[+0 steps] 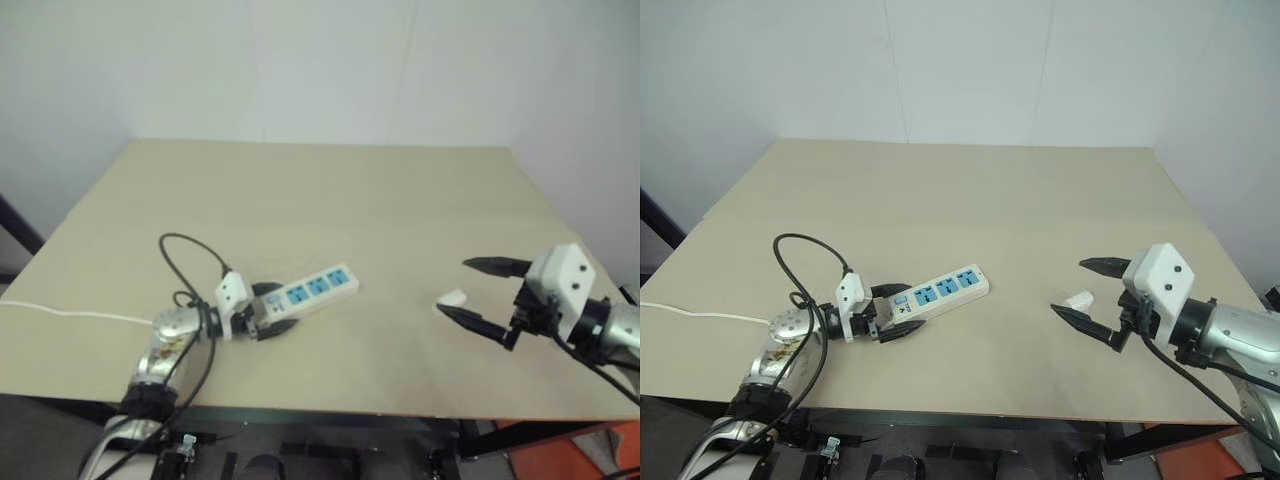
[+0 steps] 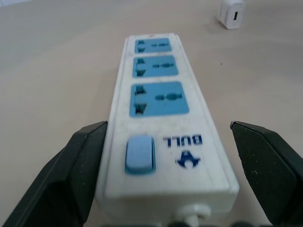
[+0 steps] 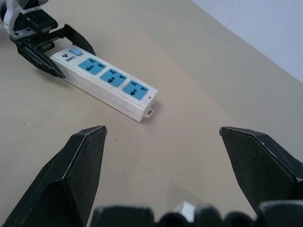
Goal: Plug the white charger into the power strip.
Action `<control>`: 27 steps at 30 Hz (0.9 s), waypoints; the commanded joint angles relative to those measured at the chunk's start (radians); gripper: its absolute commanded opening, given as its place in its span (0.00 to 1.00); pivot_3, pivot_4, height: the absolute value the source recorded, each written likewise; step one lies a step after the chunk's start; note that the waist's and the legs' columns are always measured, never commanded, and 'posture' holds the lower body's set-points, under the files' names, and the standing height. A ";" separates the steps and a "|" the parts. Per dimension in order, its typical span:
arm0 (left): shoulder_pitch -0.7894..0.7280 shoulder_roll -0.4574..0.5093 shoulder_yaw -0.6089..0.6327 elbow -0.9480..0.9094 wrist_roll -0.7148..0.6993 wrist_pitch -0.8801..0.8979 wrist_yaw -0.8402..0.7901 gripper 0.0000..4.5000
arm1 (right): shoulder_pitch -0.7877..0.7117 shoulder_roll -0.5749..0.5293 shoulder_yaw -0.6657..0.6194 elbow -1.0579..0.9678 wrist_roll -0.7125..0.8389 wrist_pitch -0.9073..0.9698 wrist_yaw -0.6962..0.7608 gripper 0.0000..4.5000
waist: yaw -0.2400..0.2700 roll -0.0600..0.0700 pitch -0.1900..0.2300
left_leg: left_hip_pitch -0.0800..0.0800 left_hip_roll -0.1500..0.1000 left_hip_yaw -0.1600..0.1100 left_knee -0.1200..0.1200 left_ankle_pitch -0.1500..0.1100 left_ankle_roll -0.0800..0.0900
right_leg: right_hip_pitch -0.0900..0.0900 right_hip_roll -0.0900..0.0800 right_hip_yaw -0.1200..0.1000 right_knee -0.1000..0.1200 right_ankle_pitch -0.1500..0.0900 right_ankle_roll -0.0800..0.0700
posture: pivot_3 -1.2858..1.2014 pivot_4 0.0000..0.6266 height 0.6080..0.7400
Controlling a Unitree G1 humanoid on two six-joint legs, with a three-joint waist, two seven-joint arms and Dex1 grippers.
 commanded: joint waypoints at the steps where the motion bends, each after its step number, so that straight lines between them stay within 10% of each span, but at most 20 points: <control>1: -0.012 -0.002 0.004 0.042 0.011 -0.010 0.015 1.00 | -0.021 -0.011 -0.003 -0.013 0.014 -0.001 -0.002 1.00 | 0.000 0.000 0.000 | 0.000 0.000 0.000 0.000 0.000 0.000 | 0.000 0.000 0.000 0.000 0.000 0.000 | 0.52 0.24 1.00; 6: -0.088 -0.049 -0.036 0.190 0.032 -0.028 -0.028 1.00 | -0.055 -0.014 0.024 -0.007 0.011 -0.002 -0.002 1.00 | 0.004 0.002 -0.002 | 0.003 0.000 0.000 0.000 0.000 0.000 | 0.003 0.000 0.000 0.000 -0.001 0.002 | 0.52 0.24 1.00; 11: -0.161 -0.088 -0.056 0.315 0.052 -0.075 -0.096 0.73 | -0.069 -0.022 0.022 -0.008 0.018 0.003 0.006 1.00 | 0.010 0.003 -0.003 | 0.006 -0.001 -0.001 0.000 0.000 0.000 | 0.009 -0.001 -0.002 -0.004 -0.001 0.003 | 0.52 0.24 1.00; 27: -0.180 -0.025 -0.083 0.135 -0.010 -0.079 -0.396 0.73 | -0.190 -0.152 0.098 0.206 -0.037 -0.087 0.211 1.00 | 0.000 0.002 -0.003 | 0.000 -0.001 -0.001 0.000 0.000 0.000 | 0.002 0.000 -0.001 -0.002 -0.001 0.002 | 0.52 0.24 1.00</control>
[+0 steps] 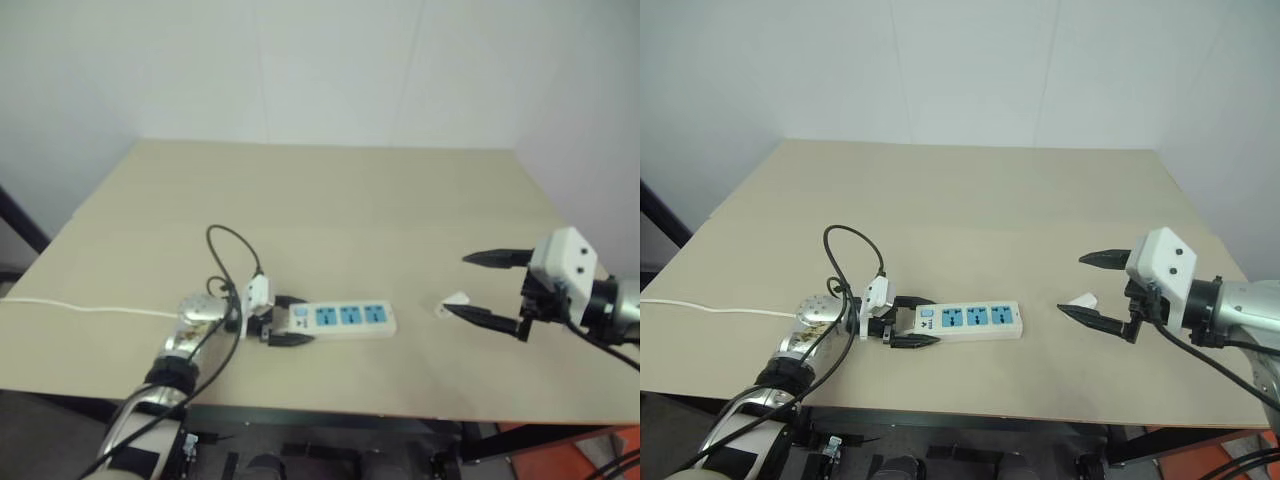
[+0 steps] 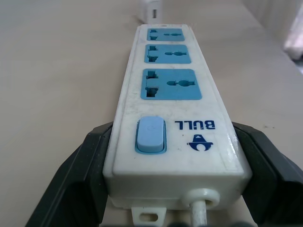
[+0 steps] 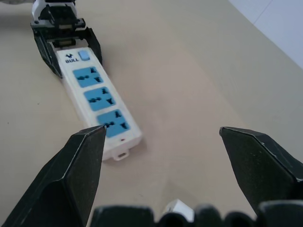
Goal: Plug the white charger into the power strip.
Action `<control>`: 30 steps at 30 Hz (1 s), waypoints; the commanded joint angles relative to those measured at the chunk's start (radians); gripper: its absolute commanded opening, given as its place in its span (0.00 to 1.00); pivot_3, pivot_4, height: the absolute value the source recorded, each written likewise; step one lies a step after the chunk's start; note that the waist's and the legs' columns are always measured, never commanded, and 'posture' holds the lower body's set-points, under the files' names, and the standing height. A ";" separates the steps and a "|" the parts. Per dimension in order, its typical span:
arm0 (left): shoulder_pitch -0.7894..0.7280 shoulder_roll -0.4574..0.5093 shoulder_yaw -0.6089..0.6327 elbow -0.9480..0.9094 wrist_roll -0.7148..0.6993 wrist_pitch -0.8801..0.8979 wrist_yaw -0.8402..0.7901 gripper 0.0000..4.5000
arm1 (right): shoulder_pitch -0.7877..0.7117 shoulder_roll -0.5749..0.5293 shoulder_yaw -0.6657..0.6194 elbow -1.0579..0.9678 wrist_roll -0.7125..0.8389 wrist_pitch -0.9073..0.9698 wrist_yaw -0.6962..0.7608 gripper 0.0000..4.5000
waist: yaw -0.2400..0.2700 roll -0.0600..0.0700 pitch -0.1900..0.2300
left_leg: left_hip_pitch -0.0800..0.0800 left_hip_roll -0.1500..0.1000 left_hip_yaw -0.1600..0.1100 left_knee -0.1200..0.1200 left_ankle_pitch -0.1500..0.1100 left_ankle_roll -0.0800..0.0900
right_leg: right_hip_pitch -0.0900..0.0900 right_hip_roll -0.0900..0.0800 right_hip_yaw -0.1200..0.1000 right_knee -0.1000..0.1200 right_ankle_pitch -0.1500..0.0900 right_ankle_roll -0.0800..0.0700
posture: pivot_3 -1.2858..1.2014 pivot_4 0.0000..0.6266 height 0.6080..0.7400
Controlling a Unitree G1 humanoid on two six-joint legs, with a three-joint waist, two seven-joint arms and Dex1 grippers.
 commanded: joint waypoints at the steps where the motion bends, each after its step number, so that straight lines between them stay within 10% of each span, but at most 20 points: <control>1: 0.009 0.012 -0.003 -0.064 -0.037 0.009 -0.051 0.73 | -0.064 -0.028 0.051 0.067 -0.037 -0.053 0.047 1.00 | -0.002 0.000 0.000 | -0.001 0.000 0.000 0.000 0.000 0.000 | -0.001 0.000 0.000 0.000 0.000 -0.001 | 0.52 0.24 1.00; 13: 0.049 -0.022 -0.041 -0.024 0.011 -0.033 -0.028 0.73 | -0.529 -0.082 0.585 0.506 -0.510 -0.513 0.433 1.00 | -0.003 0.001 0.001 | -0.001 0.000 0.002 0.000 0.000 0.000 | -0.003 0.000 0.001 0.000 0.000 0.000 | 0.52 0.24 1.00; 30: 0.093 -0.022 -0.038 -0.093 0.002 0.007 0.015 0.73 | -0.851 0.155 0.861 1.008 -0.836 -0.909 0.485 1.00 | -0.002 0.002 0.001 | 0.000 0.000 0.001 0.000 0.000 0.000 | -0.002 -0.001 0.001 0.002 0.004 -0.007 | 0.52 0.24 1.00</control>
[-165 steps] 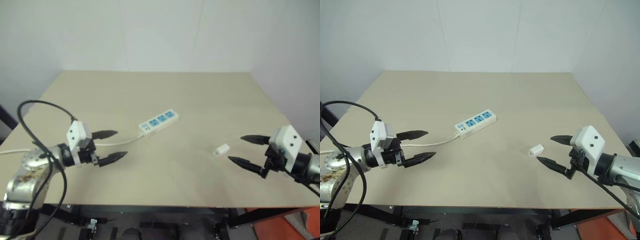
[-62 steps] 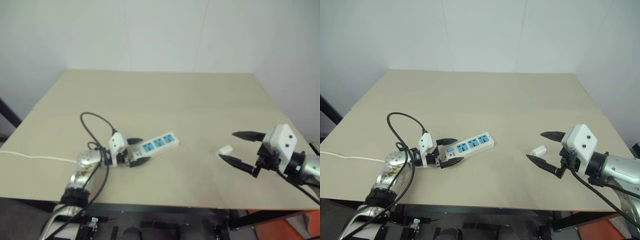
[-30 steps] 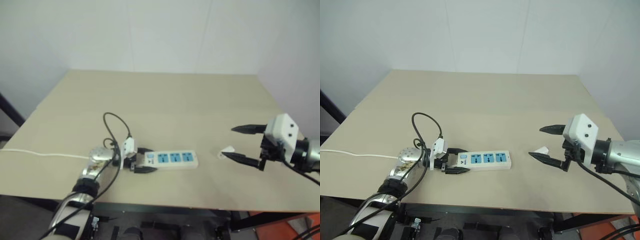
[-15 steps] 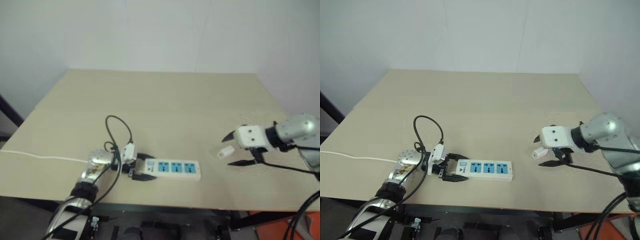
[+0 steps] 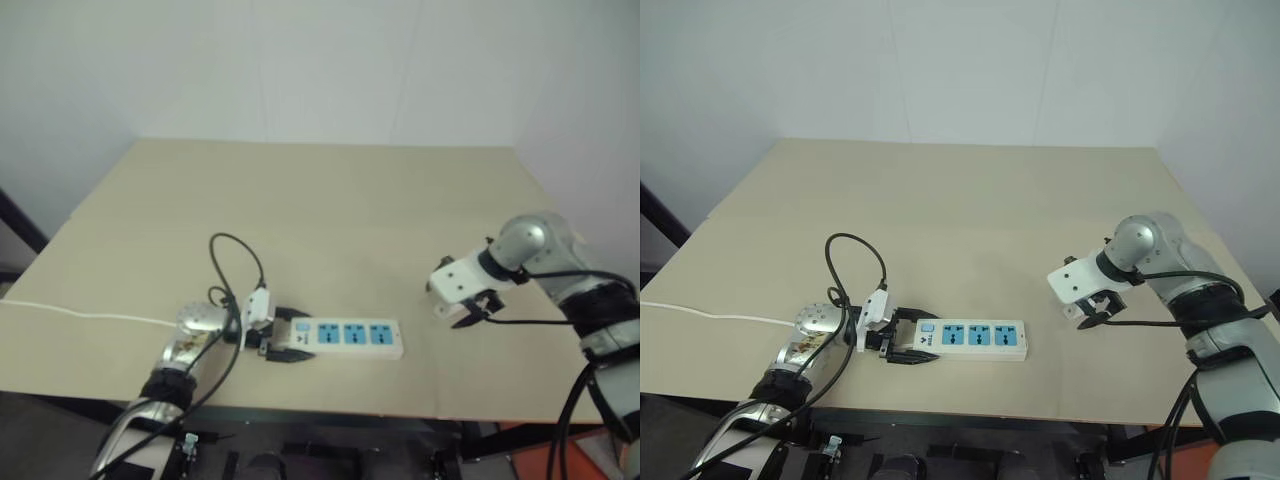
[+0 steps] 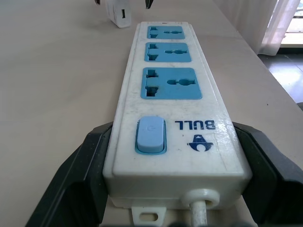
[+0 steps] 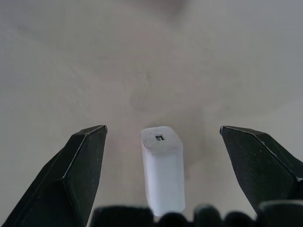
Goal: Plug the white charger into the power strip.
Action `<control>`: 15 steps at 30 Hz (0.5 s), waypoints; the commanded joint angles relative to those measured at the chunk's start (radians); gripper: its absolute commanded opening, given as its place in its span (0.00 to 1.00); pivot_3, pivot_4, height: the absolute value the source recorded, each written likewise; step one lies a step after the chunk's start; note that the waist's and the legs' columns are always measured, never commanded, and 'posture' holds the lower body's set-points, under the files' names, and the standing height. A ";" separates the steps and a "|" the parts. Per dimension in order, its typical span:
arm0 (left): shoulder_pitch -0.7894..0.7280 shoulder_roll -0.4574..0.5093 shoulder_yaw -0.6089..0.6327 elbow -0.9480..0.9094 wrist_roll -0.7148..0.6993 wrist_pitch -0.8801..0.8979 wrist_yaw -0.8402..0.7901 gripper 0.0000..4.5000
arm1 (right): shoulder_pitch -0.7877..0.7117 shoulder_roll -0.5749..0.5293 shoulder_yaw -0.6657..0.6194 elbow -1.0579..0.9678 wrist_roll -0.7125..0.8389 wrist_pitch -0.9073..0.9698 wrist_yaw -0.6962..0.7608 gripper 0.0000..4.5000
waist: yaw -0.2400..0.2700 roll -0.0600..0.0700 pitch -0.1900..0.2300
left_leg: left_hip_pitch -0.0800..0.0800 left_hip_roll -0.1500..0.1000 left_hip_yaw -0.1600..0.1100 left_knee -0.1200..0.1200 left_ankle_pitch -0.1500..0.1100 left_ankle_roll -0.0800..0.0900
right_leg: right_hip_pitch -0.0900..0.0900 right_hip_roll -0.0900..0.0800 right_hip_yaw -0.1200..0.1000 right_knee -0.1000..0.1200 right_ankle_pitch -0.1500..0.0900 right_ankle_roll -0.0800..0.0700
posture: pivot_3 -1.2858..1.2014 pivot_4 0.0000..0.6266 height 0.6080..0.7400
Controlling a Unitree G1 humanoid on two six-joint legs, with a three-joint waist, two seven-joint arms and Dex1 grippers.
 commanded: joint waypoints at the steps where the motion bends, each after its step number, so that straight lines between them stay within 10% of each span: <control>1: 0.017 -0.009 -0.017 -0.029 0.000 0.014 0.016 0.73 | -0.051 0.023 0.014 0.069 -0.042 -0.067 0.011 1.00 | 0.000 0.000 0.000 | 0.000 0.000 0.000 0.000 0.000 0.000 | 0.000 0.000 0.000 0.000 0.000 0.000 | 0.52 0.24 1.00; 9: 0.045 -0.001 -0.019 -0.078 -0.003 0.037 0.031 0.73 | -0.074 0.064 0.040 0.181 -0.119 -0.128 -0.028 1.00 | -0.001 0.000 0.000 | 0.000 0.000 0.000 0.000 0.000 0.000 | 0.000 0.000 0.000 0.001 0.000 -0.001 | 0.52 0.24 1.00; 15: 0.052 0.003 -0.020 -0.096 -0.004 0.049 0.034 0.73 | -0.091 0.085 0.043 0.233 -0.135 -0.152 -0.030 0.67 | -0.006 0.000 0.000 | 0.001 0.000 0.000 0.000 0.000 0.000 | 0.000 0.000 0.000 0.001 0.000 -0.001 | 0.52 0.24 1.00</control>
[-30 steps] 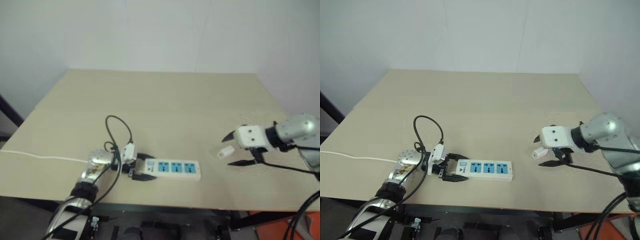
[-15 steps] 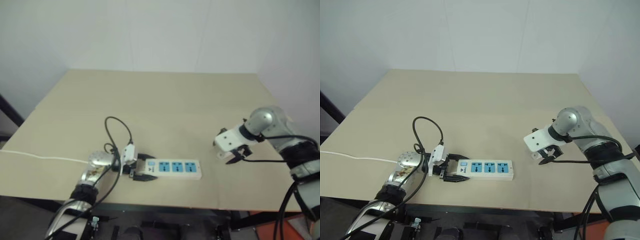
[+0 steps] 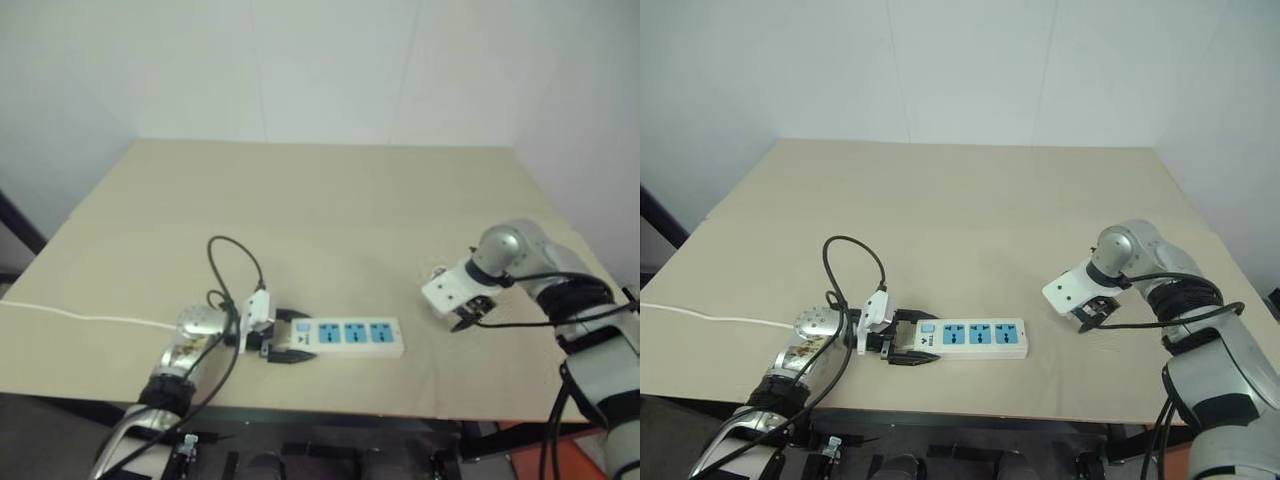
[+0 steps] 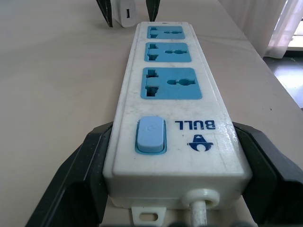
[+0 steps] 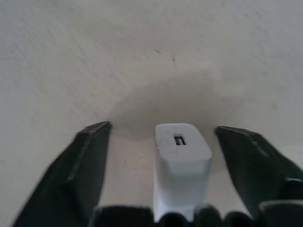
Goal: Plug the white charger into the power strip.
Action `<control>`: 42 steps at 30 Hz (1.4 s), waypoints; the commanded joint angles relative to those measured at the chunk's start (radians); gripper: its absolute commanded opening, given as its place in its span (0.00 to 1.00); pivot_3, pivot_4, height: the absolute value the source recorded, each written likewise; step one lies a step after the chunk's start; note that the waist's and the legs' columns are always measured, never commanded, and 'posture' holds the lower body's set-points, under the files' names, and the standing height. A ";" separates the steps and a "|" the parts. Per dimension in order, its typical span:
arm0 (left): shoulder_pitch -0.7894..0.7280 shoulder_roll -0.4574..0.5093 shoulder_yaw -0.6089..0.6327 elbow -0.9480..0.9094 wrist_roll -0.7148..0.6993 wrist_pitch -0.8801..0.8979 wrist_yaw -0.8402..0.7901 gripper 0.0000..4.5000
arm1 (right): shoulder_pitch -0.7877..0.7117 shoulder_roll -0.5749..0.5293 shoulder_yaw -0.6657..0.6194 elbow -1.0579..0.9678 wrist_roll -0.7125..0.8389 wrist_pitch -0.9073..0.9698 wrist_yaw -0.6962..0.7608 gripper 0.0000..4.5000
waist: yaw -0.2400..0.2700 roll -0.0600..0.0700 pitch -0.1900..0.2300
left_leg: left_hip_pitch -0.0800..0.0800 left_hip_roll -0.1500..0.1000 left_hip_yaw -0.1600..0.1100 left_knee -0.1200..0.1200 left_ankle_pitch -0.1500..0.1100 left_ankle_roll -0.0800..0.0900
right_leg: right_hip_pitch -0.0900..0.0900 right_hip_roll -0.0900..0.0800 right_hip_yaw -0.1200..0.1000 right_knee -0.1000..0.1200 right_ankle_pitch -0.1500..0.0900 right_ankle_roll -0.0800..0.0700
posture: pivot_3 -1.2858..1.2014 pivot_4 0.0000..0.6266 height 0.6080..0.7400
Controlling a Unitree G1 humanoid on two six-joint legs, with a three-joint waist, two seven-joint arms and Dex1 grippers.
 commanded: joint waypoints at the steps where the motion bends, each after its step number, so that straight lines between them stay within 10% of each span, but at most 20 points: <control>1: 0.012 -0.001 -0.020 -0.025 -0.004 0.007 -0.001 0.73 | -0.033 0.007 -0.003 0.029 -0.023 -0.032 -0.013 0.58 | -0.003 0.000 0.000 | 0.000 0.000 0.000 0.000 0.000 0.000 | 0.000 0.000 0.000 0.000 0.000 0.000 | 0.52 0.24 1.00; 6: 0.011 -0.001 -0.021 -0.027 -0.004 0.009 0.000 0.73 | -0.047 0.022 0.007 0.071 -0.060 -0.073 -0.060 0.26 | -0.016 0.000 0.000 | 0.002 0.000 0.000 0.000 0.000 0.000 | 0.001 0.000 0.000 0.001 0.000 0.000 | 0.52 0.24 1.00; 15: 0.004 -0.001 -0.022 -0.023 -0.004 0.014 0.001 0.73 | -0.021 0.021 -0.145 -0.038 0.109 0.011 -0.092 0.26 | -0.021 0.001 0.000 | 0.002 0.000 0.000 0.000 0.000 0.000 | 0.001 0.000 0.000 0.002 0.000 -0.001 | 0.52 0.24 1.00; 25: -0.019 -0.006 -0.033 0.017 0.001 -0.005 -0.019 0.73 | 0.322 0.282 -0.621 -0.743 0.848 0.836 -0.420 0.26 | -0.011 0.001 0.001 | 0.000 0.000 -0.004 0.000 0.000 0.000 | 0.001 0.000 -0.002 0.003 0.000 -0.001 | 0.52 0.24 1.00; 42: -0.054 -0.011 -0.041 0.065 0.007 -0.020 -0.066 0.73 | 0.635 0.466 -0.445 -0.878 0.874 0.831 -0.446 0.26 | -0.014 0.001 0.001 | -0.001 0.000 -0.003 0.000 0.000 0.000 | 0.000 0.000 -0.002 0.002 0.000 0.000 | 0.52 0.24 1.00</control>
